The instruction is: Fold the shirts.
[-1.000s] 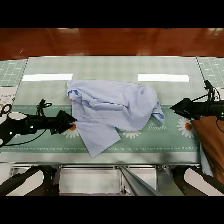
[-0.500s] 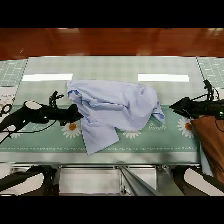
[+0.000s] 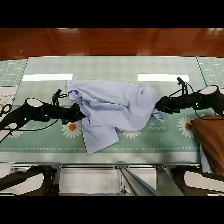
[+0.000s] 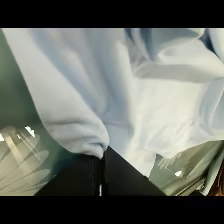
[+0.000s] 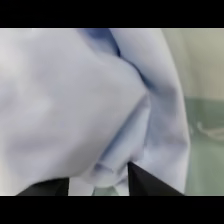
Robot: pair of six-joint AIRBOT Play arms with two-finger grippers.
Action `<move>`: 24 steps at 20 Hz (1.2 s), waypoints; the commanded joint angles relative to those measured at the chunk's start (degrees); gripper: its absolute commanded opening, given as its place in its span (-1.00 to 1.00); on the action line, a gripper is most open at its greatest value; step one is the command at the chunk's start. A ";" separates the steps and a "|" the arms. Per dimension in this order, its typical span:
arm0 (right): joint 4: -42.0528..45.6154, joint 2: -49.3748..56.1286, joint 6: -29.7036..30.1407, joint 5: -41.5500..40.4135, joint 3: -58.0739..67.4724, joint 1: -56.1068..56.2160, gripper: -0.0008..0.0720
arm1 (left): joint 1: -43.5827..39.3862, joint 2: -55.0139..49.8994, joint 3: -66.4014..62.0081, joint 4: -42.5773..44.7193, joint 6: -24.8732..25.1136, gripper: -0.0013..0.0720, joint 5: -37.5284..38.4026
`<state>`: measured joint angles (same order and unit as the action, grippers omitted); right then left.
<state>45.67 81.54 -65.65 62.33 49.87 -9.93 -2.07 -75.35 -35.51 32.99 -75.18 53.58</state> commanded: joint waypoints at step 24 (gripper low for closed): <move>13.03 -22.53 -12.85 16.20 59.45 -2.75 -0.91 | 16.96 25.90 -61.18 -0.02 1.01 -0.91 3.10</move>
<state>56.25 66.46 -77.65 76.60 104.42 -12.51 12.19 -54.33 -85.08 32.82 -74.15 58.85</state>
